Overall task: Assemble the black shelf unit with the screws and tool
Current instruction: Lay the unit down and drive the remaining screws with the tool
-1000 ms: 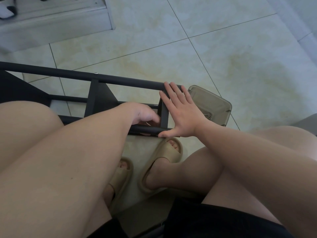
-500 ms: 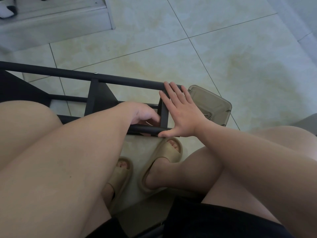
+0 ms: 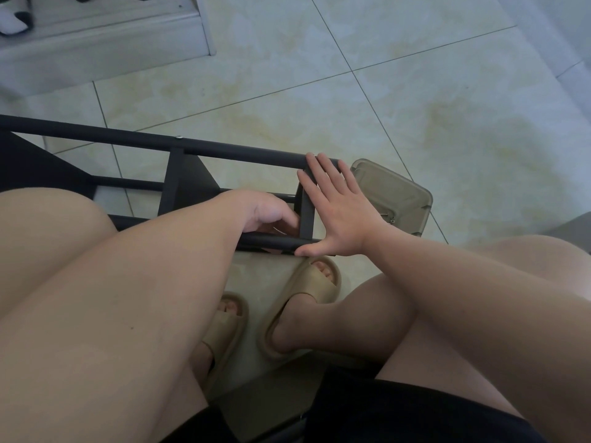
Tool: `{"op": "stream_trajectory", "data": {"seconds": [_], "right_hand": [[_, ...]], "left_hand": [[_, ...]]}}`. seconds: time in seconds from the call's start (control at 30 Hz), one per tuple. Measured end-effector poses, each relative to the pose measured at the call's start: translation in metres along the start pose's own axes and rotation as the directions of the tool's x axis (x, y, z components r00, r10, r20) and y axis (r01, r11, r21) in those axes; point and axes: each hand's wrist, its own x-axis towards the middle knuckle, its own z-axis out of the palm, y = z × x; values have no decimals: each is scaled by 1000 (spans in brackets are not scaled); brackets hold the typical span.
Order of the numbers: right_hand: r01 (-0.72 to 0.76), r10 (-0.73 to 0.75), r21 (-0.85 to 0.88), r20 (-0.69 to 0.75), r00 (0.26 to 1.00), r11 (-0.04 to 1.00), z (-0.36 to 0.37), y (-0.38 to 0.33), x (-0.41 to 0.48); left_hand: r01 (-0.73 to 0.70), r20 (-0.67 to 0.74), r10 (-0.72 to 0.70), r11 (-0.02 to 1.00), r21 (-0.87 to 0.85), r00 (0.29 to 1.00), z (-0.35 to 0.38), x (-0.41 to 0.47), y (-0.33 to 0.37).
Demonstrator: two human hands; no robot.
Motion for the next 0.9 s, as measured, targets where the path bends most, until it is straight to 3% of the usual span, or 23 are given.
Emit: {"op": "stream_trajectory", "data": {"seconds": [0.13,0.9], "right_hand": [[-2,2,-10,8,1000,1000,-1,0,0],[-1,1,-23,2,1000,1000,0,-1,-1]], "left_hand": [[31,-51,-28,998,58,998,4,1,2],[36,-12,-36,999,31,999,5,-3,1]]}}
